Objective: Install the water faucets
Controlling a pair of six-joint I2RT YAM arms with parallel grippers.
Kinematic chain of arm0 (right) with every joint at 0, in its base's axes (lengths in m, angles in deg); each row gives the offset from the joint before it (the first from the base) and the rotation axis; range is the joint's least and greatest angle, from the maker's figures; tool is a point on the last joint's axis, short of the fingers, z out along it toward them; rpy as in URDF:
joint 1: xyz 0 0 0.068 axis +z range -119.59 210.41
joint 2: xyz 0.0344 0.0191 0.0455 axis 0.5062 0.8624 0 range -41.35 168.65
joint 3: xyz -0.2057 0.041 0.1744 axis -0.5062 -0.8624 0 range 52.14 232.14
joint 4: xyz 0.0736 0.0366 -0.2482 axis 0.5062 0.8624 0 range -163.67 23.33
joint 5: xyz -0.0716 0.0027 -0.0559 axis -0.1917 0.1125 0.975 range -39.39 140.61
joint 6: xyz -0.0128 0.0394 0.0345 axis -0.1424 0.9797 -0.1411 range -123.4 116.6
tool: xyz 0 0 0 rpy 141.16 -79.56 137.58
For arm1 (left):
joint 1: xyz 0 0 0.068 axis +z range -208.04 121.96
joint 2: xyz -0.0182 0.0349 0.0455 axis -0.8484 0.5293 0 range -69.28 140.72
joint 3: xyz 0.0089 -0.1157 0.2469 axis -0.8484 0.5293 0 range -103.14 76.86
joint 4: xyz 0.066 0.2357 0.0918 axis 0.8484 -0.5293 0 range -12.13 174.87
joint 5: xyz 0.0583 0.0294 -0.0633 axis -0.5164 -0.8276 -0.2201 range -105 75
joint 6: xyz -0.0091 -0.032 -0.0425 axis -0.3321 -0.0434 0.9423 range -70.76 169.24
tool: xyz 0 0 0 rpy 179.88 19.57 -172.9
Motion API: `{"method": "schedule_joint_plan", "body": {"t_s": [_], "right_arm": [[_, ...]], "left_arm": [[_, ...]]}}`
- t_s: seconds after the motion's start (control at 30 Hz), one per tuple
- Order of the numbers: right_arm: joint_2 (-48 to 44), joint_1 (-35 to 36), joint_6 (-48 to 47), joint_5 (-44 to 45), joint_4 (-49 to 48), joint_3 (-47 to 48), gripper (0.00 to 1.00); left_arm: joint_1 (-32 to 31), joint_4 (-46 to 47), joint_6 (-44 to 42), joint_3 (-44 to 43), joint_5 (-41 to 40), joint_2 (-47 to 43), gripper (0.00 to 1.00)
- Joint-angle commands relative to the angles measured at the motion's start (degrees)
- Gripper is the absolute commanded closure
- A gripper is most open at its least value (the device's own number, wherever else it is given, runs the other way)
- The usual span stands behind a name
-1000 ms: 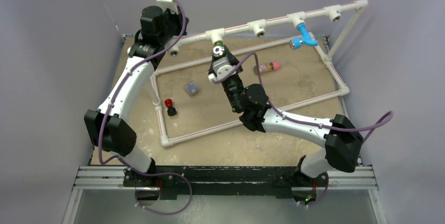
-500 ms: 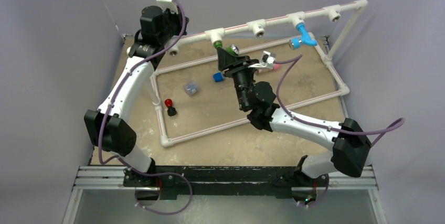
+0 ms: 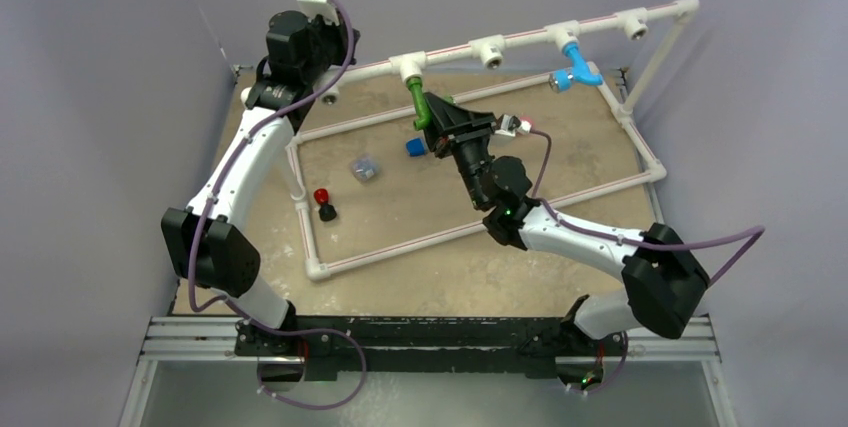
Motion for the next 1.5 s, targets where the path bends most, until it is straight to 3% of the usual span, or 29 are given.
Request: {"method": "schedule_joint_plan", "body": {"t_s": [0.0, 0.27, 0.43, 0.57, 0.8, 0.9, 1.1, 1.2, 1.47], "right_arm": [[2.26, 0.68, 9.96, -10.15, 0.31, -1.27, 0.99], [-0.78, -0.21, 2.03, -11.52, -0.62, -3.19, 0.55], [-2.84, -1.29, -4.87, -15.47, -2.38, -4.92, 0.38], [-5.69, -1.33, -11.86, -15.69, 1.54, -5.16, 0.26], [-12.95, -2.24, -27.12, -16.71, 5.45, -7.80, 0.21], [-16.25, -2.65, -38.26, -17.92, 10.87, -6.67, 0.21], [-20.96, -2.65, -64.39, -18.91, 24.33, -2.18, 0.21], [-23.27, -2.66, -82.67, -15.01, 30.12, -1.07, 0.21], [-26.41, -2.44, -120.64, -21.25, 34.53, 0.37, 0.20]], "left_arm": [[-0.93, -13.65, 0.69, 5.07, 1.86, 3.89, 1.00], [-0.92, -13.52, 0.42, 5.66, 1.48, 3.22, 1.00], [-0.93, -13.51, 0.34, 5.82, 1.21, 3.12, 1.00], [-0.92, -13.45, 0.25, 5.82, 0.98, 2.99, 1.00], [-0.93, -13.49, 0.16, 5.93, 0.94, 2.76, 1.00], [-0.90, -13.59, 0.18, 5.84, 0.86, 2.70, 1.00], [-0.92, -13.79, 0.16, 5.46, 1.18, 2.84, 1.00], [-0.88, -13.74, 0.25, 5.45, 1.35, 3.09, 1.00], [-0.93, -14.13, 0.34, 4.55, 1.64, 3.94, 1.00]]}}
